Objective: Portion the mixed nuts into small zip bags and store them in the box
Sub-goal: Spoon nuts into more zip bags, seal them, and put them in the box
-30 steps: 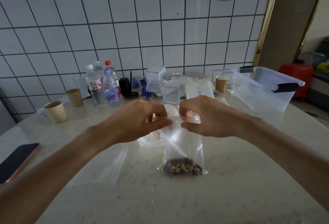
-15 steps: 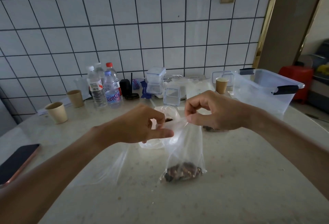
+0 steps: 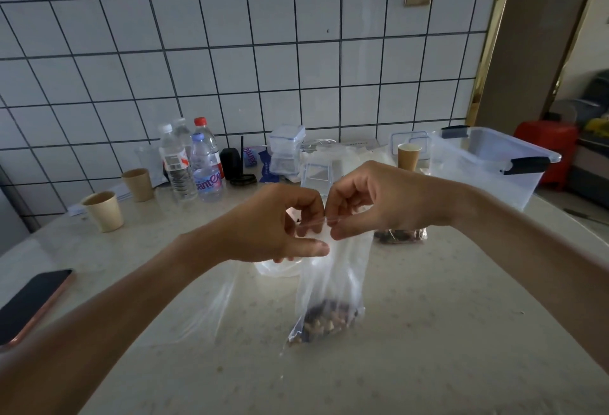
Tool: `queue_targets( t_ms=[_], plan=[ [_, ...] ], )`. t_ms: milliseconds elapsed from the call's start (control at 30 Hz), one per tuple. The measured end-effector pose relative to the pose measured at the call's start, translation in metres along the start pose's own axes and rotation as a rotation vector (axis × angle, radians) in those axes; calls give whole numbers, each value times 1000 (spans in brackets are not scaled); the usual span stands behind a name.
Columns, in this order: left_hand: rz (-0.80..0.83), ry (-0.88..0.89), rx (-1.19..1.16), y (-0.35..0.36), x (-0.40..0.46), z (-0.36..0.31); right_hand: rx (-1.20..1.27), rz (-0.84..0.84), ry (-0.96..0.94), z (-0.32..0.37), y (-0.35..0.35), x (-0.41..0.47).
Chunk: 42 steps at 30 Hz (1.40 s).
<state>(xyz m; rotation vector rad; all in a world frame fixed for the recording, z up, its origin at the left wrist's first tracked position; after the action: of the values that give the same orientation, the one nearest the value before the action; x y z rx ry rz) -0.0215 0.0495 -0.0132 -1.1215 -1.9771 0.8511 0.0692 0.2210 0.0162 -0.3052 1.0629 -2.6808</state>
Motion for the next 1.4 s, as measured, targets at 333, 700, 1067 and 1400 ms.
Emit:
queue_targets(
  t_ms=[333, 700, 1067, 1400],
  plan=[
    [27, 2, 67, 3, -5, 2, 7, 39, 15, 3, -14, -7],
    [88, 20, 111, 7, 0, -5, -101, 88, 12, 14, 1, 2],
    [115, -65, 350, 1, -1, 12, -378, 136, 134, 4, -23, -12],
    [165, -75, -136, 3, 0, -7, -333, 55, 91, 6, -15, -6]
  ],
)
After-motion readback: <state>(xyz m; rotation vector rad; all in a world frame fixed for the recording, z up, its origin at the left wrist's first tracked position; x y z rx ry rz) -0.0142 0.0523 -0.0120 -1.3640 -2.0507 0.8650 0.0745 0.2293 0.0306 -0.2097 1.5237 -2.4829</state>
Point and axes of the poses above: each hand's wrist, its own x-axis towards the middle knuckle, its own y-axis out of the palm, z = x × y, the point moved 3 cm from there along x, towards the middle knuckle, and after that the axes turned 4 degrees about x, right-handed, at the moved point
